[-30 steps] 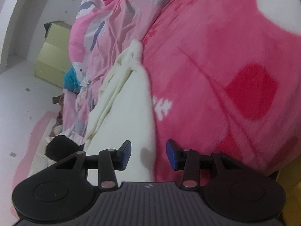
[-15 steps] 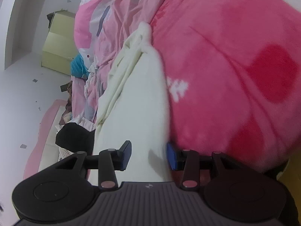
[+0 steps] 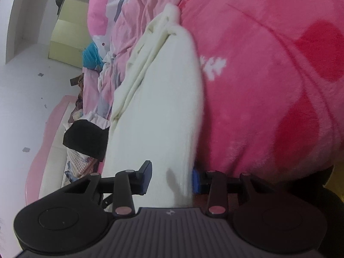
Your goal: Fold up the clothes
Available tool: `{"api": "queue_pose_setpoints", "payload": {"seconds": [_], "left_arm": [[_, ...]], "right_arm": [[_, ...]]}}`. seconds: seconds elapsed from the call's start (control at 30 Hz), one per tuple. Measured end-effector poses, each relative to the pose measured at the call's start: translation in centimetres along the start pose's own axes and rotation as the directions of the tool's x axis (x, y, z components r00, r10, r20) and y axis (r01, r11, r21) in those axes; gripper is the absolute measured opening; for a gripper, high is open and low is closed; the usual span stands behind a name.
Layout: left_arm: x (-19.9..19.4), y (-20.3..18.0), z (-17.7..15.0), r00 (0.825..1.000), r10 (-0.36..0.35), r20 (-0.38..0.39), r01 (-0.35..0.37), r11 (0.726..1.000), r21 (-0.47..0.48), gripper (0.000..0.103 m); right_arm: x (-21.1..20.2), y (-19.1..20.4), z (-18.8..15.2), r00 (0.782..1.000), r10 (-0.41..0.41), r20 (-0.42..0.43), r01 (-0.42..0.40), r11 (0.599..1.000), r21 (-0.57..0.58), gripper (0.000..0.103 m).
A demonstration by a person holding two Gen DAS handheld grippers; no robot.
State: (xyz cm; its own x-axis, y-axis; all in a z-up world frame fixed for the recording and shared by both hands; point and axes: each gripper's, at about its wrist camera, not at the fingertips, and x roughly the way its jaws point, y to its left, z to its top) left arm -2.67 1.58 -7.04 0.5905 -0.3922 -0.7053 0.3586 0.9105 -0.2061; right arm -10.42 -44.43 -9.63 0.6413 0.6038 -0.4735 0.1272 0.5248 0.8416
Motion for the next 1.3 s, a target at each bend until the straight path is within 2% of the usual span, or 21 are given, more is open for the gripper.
{"api": "queue_pose_setpoints", "payload": {"seconds": [0.27, 0.57, 0.73, 0.9, 0.97, 1.07, 1.2, 1.3], "left_arm": [[0.0, -0.1, -0.1, 1.000, 0.003, 0.010, -0.003, 1.000, 0.009, 0.033], [0.2, -0.1, -0.1, 1.000, 0.001, 0.020, -0.002, 1.000, 0.015, 0.033], [0.0, 0.5, -0.4, 0.999, -0.025, 0.036, 0.025, 1.000, -0.018, 0.033], [-0.2, 1.0, -0.7, 0.998, -0.044, 0.049, 0.046, 0.998, -0.037, 0.032], [-0.3, 0.7, -0.8, 0.997, -0.036, 0.063, 0.038, 0.999, -0.032, 0.026], [-0.7, 0.6, -1.0, 0.996, -0.031, 0.084, 0.034, 0.999, -0.035, 0.013], [-1.6, 0.9, -1.3, 0.993, -0.036, 0.112, 0.042, 0.997, -0.060, 0.006], [-2.4, 1.1, -1.3, 0.990, -0.039, 0.138, 0.050, 0.996, -0.079, 0.004]], "right_arm": [[1.1, -0.6, 0.4, 1.000, 0.026, 0.014, -0.027, 0.999, 0.027, 0.029], [1.8, -0.5, -0.1, 0.999, 0.040, 0.002, -0.040, 0.999, 0.029, 0.029], [3.2, -0.3, 0.1, 0.998, 0.064, 0.007, -0.064, 0.997, 0.037, 0.024], [3.3, -0.1, -0.4, 0.998, 0.053, 0.021, -0.053, 0.998, 0.015, 0.020], [3.3, 0.0, -0.6, 0.999, 0.044, 0.030, -0.044, 0.999, 0.026, 0.015], [3.2, 0.7, -1.1, 0.999, 0.023, 0.036, -0.024, 1.000, 0.013, 0.014], [3.1, 3.2, -2.0, 0.997, -0.052, 0.052, 0.057, 0.993, -0.103, 0.007], [2.4, 4.3, -2.4, 0.995, -0.048, 0.091, 0.060, 0.990, -0.131, 0.005]]}}
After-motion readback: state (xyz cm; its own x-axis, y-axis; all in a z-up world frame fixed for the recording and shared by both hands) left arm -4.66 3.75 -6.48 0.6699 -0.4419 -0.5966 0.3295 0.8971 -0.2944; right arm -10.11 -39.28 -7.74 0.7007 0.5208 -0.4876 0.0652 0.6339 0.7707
